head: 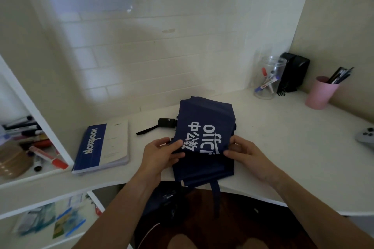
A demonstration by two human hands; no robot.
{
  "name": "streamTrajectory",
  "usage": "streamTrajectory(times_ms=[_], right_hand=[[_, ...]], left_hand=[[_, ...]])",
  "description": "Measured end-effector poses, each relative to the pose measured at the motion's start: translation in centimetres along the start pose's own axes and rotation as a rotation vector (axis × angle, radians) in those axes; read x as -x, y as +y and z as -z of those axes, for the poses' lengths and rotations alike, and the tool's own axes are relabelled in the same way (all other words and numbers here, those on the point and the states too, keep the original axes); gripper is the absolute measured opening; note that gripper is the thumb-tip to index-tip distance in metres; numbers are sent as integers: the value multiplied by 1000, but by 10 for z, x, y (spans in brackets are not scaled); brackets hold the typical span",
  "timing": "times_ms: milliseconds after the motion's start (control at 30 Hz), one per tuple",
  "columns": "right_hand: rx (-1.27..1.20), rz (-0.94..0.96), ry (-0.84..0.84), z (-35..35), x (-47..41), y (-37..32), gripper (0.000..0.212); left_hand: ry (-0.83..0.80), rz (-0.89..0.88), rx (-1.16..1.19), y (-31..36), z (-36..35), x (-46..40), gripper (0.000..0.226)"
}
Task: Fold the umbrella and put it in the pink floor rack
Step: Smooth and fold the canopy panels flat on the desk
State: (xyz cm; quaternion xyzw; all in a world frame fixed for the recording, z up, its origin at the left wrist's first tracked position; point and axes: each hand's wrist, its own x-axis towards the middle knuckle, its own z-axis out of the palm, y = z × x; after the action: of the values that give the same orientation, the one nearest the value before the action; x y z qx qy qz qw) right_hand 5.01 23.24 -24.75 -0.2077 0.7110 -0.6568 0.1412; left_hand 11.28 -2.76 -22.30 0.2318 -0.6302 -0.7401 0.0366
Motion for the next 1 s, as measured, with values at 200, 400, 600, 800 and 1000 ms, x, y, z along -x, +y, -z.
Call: streamTrajectory(times_ms=[200,400,600,800,1000], right_hand=[[-61,-38,-5,3,-3,2,24],[-192,-116,70,-1,-5,-4,17],[-447,-264,196,5,-15,-5,19],[-348,-268,199,-1,-19,-13,31],[-309,-200,128,-2,-9,-9,36]], left_hand=[[-38,-82,-45,-5,-4,4,38],[-190,52,55,-1,-1,-1,27],[-200,-40,109,-2,-8,-18,24],[-376,-180,-13,-9,-5,-32,11],[-303,-237,22,-11,1,-29,21]])
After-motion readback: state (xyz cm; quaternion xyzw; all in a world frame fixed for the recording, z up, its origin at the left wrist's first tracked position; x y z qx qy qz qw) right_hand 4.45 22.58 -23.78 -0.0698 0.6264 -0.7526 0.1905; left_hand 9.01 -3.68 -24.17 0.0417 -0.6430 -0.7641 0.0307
